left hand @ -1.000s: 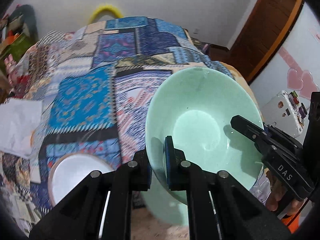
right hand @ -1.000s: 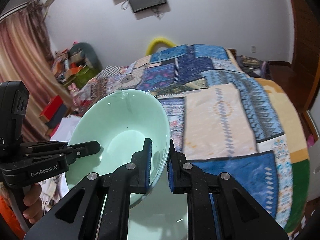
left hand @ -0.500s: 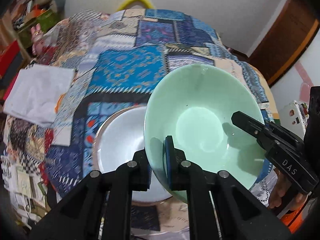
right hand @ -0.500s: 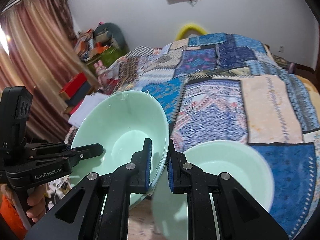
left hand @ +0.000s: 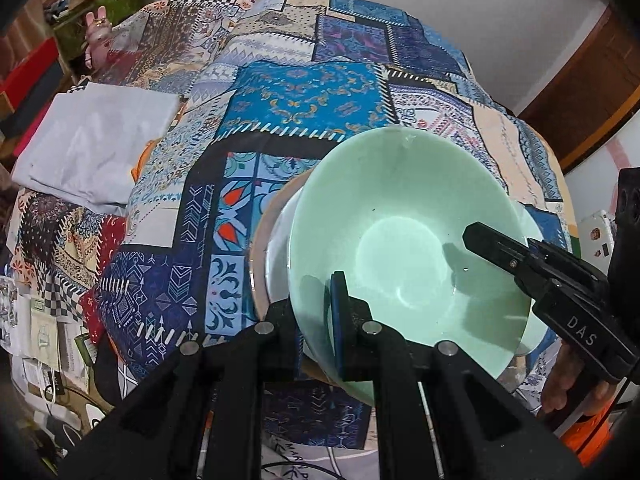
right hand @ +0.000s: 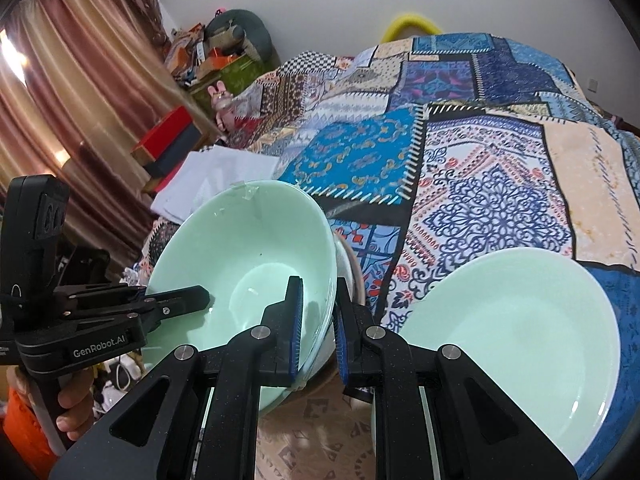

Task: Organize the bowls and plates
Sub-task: 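Carry the pale green bowl to the pink bowl with the left tool, then lower the pale green bowl into the white bowl and open the left tool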

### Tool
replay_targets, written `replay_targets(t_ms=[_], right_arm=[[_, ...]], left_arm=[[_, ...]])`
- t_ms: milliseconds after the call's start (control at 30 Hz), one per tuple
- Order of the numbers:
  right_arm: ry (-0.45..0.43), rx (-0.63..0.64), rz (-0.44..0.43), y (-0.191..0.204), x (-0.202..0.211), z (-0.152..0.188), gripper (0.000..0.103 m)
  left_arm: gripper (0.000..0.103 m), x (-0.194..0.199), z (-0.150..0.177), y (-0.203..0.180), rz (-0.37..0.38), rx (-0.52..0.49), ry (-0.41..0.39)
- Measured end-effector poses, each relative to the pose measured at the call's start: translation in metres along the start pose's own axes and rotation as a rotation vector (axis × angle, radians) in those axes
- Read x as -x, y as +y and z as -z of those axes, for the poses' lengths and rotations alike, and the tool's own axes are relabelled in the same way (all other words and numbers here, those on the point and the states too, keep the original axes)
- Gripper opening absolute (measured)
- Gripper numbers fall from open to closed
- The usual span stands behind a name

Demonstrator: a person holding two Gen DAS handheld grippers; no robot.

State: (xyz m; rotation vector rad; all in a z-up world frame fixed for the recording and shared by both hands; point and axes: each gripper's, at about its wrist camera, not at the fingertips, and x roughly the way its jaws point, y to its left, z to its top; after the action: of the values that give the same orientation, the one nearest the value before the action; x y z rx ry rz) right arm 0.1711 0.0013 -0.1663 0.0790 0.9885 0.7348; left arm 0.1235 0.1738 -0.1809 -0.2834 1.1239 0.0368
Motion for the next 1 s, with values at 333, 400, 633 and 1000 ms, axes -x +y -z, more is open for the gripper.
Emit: replay_targets(t_ms=[333,400,633,1000], right_arm=[[0.039,-0.006,-0.012,0.0,-0.015,0.003,0.013],[0.038,-0.003,-0.01,0.0,-0.014,0.003,0.013],[0.036,0.045,0.021,0.004,-0.014,0.002,0.013],[0.035,0.03,0.003,-0.002,-0.006,0.003,0.016]], left_arm=[[0.011,-0.012,0.003,0.006,-0.012,-0.03,0.002],[0.011,-0.013,0.003,0.006,-0.011,-0.029,0.002],[0.012,-0.016,0.0,0.011,0.019,-0.003,0.012],[0.015,-0.022,-0.002,0.003,-0.004,-0.026,0.015]])
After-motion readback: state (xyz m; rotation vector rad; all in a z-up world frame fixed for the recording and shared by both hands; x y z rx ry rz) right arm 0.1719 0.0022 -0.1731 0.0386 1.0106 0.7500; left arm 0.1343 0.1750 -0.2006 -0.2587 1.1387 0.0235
